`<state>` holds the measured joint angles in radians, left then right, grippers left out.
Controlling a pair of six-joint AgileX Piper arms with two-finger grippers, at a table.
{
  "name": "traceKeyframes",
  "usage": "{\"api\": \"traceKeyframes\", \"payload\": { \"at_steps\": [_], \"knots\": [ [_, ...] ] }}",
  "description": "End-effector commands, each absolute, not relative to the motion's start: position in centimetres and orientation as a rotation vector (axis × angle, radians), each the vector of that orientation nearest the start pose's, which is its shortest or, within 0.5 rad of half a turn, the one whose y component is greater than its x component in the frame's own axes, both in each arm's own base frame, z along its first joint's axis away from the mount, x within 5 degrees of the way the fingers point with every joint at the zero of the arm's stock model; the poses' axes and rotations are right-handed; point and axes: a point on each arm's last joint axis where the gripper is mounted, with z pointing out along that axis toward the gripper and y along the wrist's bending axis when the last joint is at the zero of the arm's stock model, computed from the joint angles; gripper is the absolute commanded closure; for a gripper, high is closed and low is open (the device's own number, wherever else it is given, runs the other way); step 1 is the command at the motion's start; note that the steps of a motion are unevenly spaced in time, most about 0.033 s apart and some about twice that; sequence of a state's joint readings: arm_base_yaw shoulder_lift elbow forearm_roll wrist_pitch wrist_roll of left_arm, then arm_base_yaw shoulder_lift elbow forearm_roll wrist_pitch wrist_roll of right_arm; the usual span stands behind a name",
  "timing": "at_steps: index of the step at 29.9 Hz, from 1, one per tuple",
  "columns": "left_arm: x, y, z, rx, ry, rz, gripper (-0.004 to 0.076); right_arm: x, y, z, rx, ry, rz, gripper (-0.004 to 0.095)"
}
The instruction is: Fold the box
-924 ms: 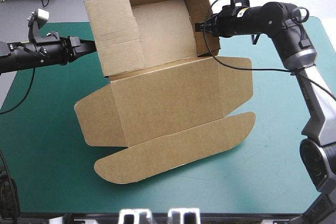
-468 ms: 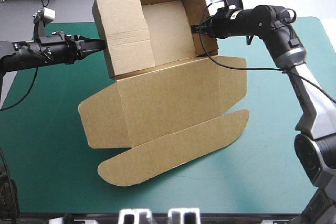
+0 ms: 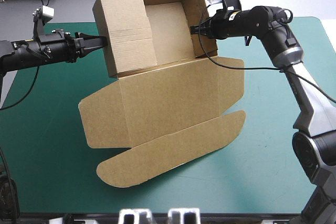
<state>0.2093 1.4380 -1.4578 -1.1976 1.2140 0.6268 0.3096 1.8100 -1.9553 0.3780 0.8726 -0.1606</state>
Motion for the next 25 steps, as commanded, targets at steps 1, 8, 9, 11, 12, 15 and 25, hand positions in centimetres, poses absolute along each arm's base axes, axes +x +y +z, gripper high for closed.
{"api": "traceKeyframes", "payload": {
  "at_steps": [1,8,9,11,12,15,25],
  "knots": [
    [27.3,-3.2,45.5,0.345,1.917,-1.212,0.0353,36.8,15.5,45.8,-0.353,2.005,0.656,0.0908],
    [27.3,-3.2,45.5,0.343,1.916,-1.211,0.0354,36.2,15.0,46.5,-0.365,1.986,0.613,0.0908],
    [27.3,-3.2,45.5,0.341,1.915,-1.209,0.0354,36.0,14.9,46.8,-0.365,1.975,0.609,0.0908],
    [27.4,-3.2,45.6,0.332,1.911,-1.203,0.0354,35.5,14.7,47.6,-0.362,1.952,0.609,0.0908],
    [27.4,-3.1,45.6,0.329,1.910,-1.200,0.0354,35.1,14.6,48.0,-0.363,1.939,0.604,0.0908],
    [27.5,-3.1,45.6,0.322,1.907,-1.195,0.0354,34.3,14.2,48.9,-0.358,1.915,0.593,0.0908],
    [27.7,-3.0,45.6,0.304,1.899,-1.181,0.0354,32.4,13.1,50.8,-0.334,1.879,0.539,0.0908]
  ]
}}
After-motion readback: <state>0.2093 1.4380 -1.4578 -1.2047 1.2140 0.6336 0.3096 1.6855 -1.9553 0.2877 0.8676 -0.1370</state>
